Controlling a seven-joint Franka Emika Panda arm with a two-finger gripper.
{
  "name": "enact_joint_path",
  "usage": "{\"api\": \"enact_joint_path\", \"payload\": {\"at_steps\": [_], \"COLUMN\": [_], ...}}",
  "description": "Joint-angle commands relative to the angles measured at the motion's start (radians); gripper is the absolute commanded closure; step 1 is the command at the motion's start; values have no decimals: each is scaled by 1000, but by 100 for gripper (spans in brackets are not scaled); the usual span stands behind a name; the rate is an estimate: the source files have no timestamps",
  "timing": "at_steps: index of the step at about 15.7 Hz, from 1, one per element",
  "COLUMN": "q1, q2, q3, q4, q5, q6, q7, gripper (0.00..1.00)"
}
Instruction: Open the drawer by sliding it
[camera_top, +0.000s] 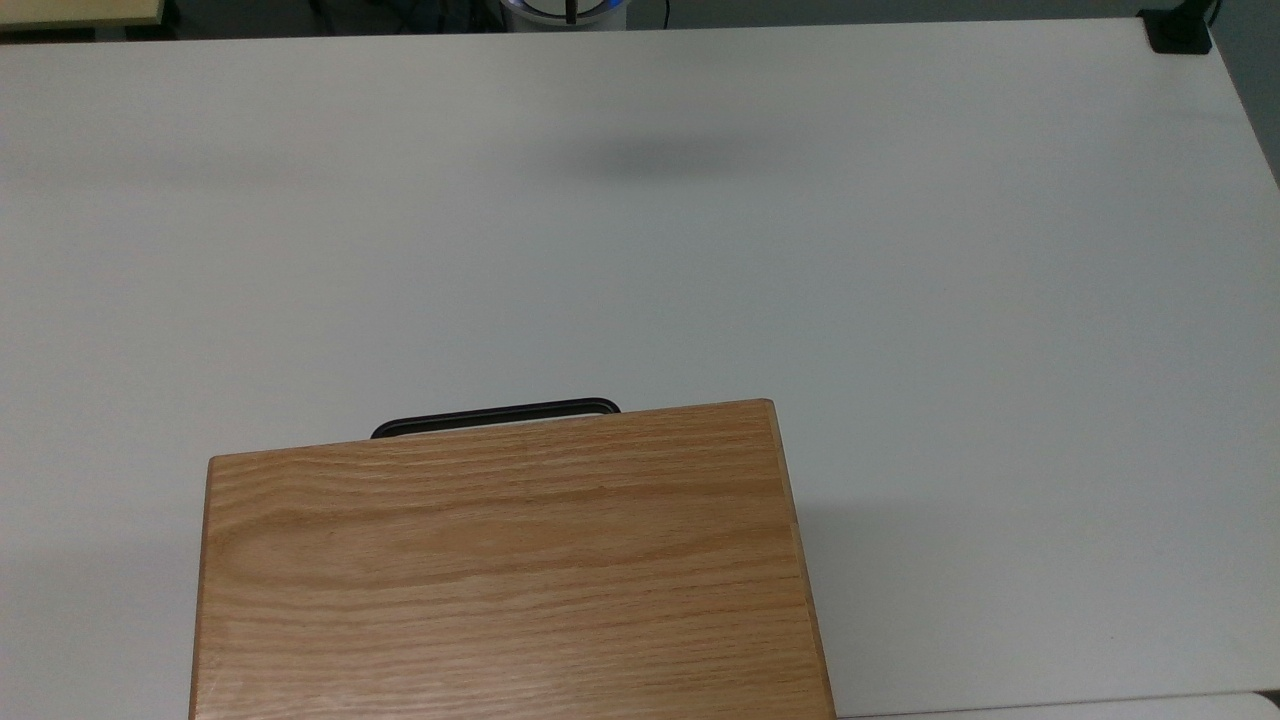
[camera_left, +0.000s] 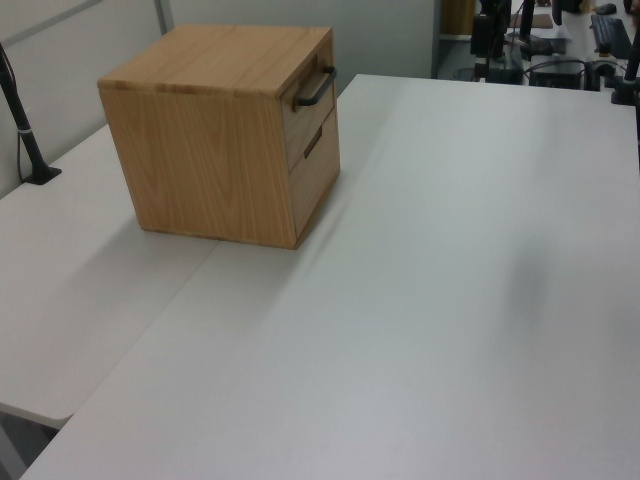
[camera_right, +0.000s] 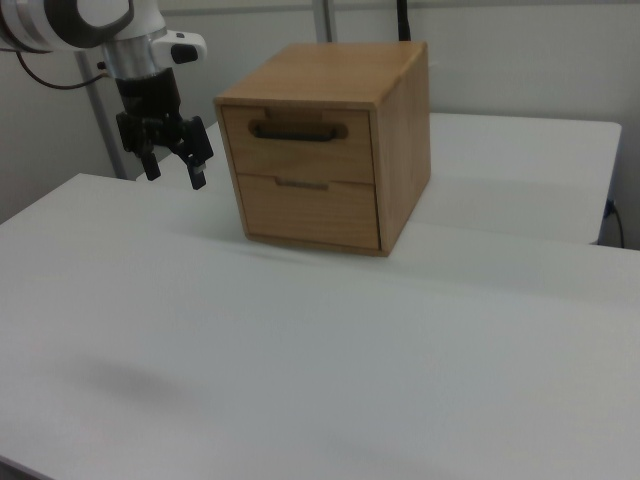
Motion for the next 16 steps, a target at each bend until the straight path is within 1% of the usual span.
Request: {"api": "enact_joint_path", "payload": {"at_steps": [1, 12, 15, 16], "q1": [-4, -3, 0, 0], "q2": [-19, -14, 12, 21], "q3": [1, 1, 2, 2], "q4": [-10, -11, -5, -5], "q5": [18, 17, 20, 24], "q6": [-28, -31, -15, 5], "q7": [-18, -23, -7, 17], "gripper": [0, 0, 0, 0]}}
